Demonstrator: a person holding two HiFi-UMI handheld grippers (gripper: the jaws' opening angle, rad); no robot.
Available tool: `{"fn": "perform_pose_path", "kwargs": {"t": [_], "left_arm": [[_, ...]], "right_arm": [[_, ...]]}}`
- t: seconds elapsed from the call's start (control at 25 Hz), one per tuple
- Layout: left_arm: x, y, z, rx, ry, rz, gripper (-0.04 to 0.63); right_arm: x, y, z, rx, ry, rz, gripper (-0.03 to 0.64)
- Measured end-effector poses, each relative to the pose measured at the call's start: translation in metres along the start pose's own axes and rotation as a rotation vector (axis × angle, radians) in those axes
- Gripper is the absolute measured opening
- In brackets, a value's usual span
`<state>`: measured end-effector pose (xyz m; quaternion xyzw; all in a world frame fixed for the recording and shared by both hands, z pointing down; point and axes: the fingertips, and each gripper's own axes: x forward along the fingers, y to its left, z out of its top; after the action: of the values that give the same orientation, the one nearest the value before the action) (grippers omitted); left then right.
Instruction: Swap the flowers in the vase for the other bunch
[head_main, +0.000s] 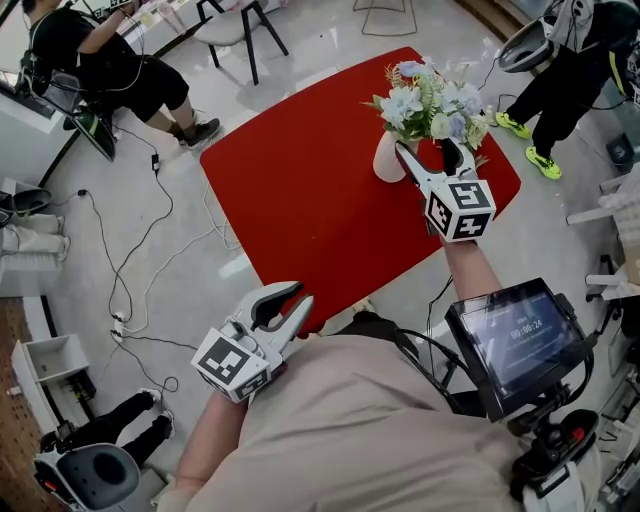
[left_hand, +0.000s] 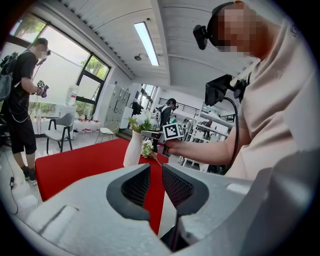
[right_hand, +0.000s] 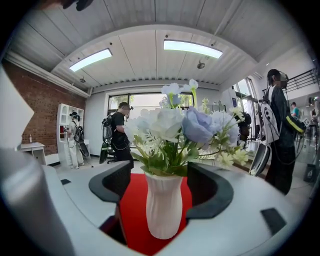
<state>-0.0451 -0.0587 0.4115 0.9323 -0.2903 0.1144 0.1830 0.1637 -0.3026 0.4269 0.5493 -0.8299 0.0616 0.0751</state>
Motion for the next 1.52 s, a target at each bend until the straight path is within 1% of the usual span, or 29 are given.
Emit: {"fn": "perform_pose_path", "kwargs": {"t": [0.28, 0.64, 0.96, 1.0, 1.08, 1.2, 1.28, 1.36, 1.52], "left_arm": [[-0.006, -0.007, -0.005, 0.003, 0.002, -0.018, 0.06], [-0.022, -0.012, -0.011, 0.002, -0.004, -0.034, 0.061], [-0.038, -0.02, -0.016, 0.007, -0.017, -0.07, 0.061], [-0.039, -0.02, -0.016, 0.009, -0.018, -0.075, 0.061], [-0.043, -0.023, -0.018, 0.01, -0.02, -0.086, 0.061], [-0.057, -0.032, -0.021, 0.008, -0.025, -0.1, 0.06], [-0.075, -0.037, -0.028, 0.022, -0.033, -0.098, 0.061], [-0.089, -0.042, -0.035, 0.03, -0.039, -0.101, 0.061], [-0.103, -0.049, -0.047, 0.029, -0.044, -0.113, 0.061]], "right_arm": [[-0.009, -0.001, -0.006, 0.016, 0.012, -0.02, 0.35], [-0.028, 0.012, -0.015, 0.023, 0.035, -0.037, 0.348], [-0.057, 0.033, -0.025, 0.028, 0.062, -0.058, 0.345], [-0.06, 0.036, -0.027, 0.029, 0.066, -0.057, 0.337], [-0.068, 0.043, -0.029, 0.026, 0.073, -0.057, 0.29], [-0.088, 0.061, -0.03, 0.011, 0.075, -0.062, 0.158], [-0.103, 0.081, -0.03, -0.003, 0.075, -0.06, 0.103], [-0.118, 0.099, -0.032, -0.012, 0.084, -0.051, 0.064], [-0.136, 0.133, -0.049, -0.016, 0.116, -0.002, 0.025]]}}
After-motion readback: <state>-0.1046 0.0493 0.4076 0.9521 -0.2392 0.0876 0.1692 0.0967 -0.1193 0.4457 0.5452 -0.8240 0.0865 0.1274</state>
